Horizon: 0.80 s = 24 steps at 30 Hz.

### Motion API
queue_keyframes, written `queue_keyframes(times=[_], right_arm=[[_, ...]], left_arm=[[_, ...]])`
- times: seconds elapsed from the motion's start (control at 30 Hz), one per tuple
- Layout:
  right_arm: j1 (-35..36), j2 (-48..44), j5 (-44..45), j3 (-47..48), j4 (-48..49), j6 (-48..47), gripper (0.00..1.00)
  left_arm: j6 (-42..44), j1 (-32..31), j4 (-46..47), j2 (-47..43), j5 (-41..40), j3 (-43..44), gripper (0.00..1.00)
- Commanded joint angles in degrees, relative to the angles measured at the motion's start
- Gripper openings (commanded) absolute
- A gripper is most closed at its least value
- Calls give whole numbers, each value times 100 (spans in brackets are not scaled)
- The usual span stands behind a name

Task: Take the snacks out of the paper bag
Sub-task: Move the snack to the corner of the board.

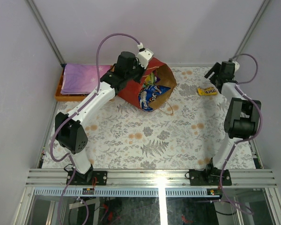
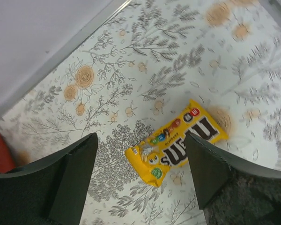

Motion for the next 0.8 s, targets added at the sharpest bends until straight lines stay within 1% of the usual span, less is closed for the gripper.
queue_keyframes(times=[0.0,0.07,0.2,0.3,0.57,0.7,0.77], right_arm=[[262,640,163,743,-1121,-1930,83],[268,887,127,904,-1216,-2246,83],[269,1395,577,1357,-1856,-2692,84],[271,1621,676,1468,-2028,-2914,84],[269,1841,292,1422,-1966,-2845,84],[277,2021,215,1703,-2027,-2766,84],[273,2199,210,2000,-2105,-2754,84]], left_arm=[[108,-14,91,96,55,182,0],[124,-14,65,106,69,221,0],[151,-20,24,123,63,258,0],[153,-14,17,169,101,322,0],[150,-14,-82,263,109,439,0],[152,-14,-82,270,83,427,0],[162,-15,-73,264,70,439,0]])
